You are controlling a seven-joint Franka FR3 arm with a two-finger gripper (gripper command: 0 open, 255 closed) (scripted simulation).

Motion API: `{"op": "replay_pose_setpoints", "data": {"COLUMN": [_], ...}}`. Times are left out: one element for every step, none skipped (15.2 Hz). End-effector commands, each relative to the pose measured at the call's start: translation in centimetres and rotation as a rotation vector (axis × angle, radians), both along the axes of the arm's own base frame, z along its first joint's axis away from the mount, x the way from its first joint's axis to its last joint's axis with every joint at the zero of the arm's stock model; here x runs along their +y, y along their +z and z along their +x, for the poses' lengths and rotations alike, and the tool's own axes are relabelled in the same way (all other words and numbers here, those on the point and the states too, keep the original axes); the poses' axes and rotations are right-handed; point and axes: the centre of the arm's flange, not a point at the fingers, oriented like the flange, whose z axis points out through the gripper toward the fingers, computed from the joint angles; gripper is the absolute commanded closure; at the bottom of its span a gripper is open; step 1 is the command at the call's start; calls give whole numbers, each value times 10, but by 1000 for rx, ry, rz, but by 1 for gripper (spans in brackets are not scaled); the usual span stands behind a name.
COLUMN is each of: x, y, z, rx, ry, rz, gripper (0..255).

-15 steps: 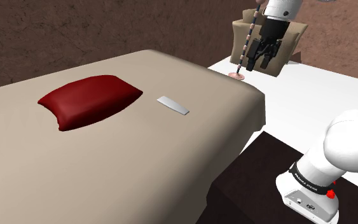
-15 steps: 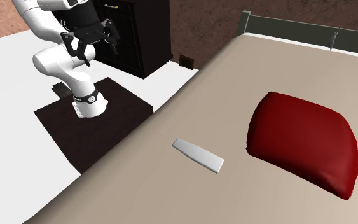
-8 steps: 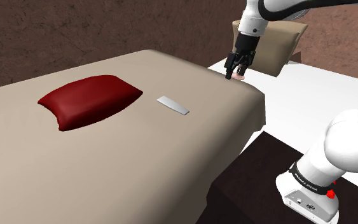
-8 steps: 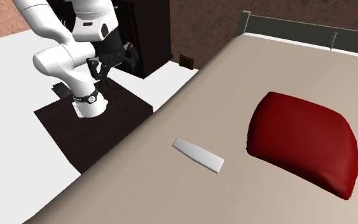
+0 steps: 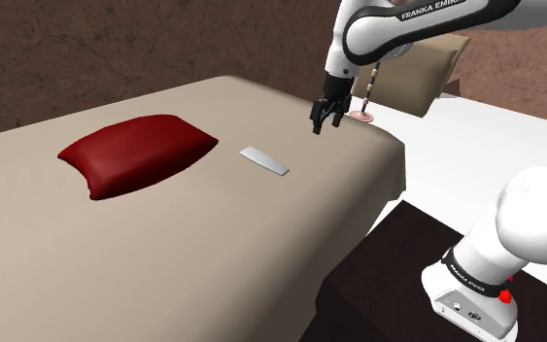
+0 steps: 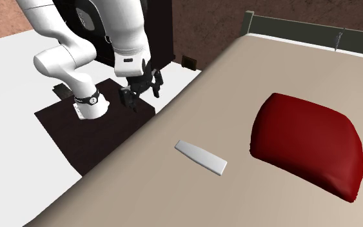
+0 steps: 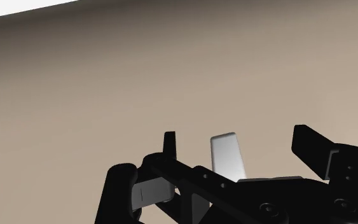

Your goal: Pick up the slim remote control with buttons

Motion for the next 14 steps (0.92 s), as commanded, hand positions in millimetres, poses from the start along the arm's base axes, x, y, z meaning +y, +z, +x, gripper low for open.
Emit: {"op": "replay_pose_setpoints", "data": {"x": [7,10,14,17,20,24,27,31,35,39,42,46,50,54], "y": [-17,-25,-33,-42,-50,-58,-67,-75,-84,-92,-100,-109,-117,-126], "z": [22,31,41,51,61,70,80,90,99,109,118,128,137,147], "rx": [-2,-2,-3,-3,-4,-5,-5,-6,-6,-7,-8,-8,-9,-9], "ry": [17,25,34,42,50,59,67,75,84,92,100,108,117,125], "rz": [-5,-8,-10,-13,-15,-18,-20,-23,-25,-28,-30,-33,-36,-38], "gripper": [0,0,0,0,0,0,0,0,0,0,0,0,0,0]}}
